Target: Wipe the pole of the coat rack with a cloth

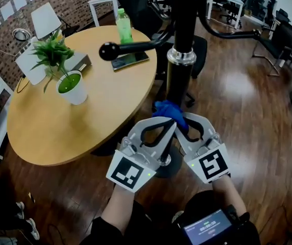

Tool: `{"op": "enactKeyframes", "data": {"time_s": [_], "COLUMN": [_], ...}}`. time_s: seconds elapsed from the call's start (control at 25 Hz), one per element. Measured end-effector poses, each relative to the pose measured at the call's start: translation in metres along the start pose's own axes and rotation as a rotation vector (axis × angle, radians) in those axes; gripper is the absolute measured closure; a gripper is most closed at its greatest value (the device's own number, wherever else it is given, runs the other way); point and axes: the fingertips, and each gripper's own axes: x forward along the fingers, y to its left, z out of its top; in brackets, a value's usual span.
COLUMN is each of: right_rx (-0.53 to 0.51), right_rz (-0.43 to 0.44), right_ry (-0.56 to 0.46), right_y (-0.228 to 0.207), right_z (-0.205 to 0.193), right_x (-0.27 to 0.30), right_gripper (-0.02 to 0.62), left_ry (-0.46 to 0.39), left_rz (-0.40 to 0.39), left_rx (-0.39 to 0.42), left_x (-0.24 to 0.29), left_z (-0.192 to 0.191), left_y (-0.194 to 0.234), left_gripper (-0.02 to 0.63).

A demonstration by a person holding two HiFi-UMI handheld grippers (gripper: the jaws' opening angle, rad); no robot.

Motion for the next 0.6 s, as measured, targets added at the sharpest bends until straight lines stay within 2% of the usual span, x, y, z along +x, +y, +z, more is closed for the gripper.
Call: {"op": "enactKeyframes", "data": {"time_s": [0.08, 0.24, 0.36, 0.6], "right_rx": [0.004, 0.033, 0.088, 0.144], "right_rz": [0.012, 0.044, 0.078, 0.147], "right_ry": [0.035, 0.088, 0.109, 0.239], "right_y": [0.022, 0.062, 0.088, 0.126], "right_z": [-0.048, -0.133, -0.180, -0.260], "right_x": [0.003, 0.013, 0.021, 0.026], "right_gripper": [0.544, 0.544, 0.545, 0.545], "left_ry": [-0.028, -0.105, -0.044, 0.086], "left_rz": [0.013, 0.032, 0.038, 0.031], "left_rx": [-0.028, -0.155, -0.154, -0.212], "left_x": [-0.002, -0.004, -0.009, -0.011], "left_z": [-0.045, -0.127, -0.182, -0.267], "left_y": [-0.019, -0.049, -0.068, -0.102], "left_gripper": [0.603, 0.603, 0.603, 0.603]}}
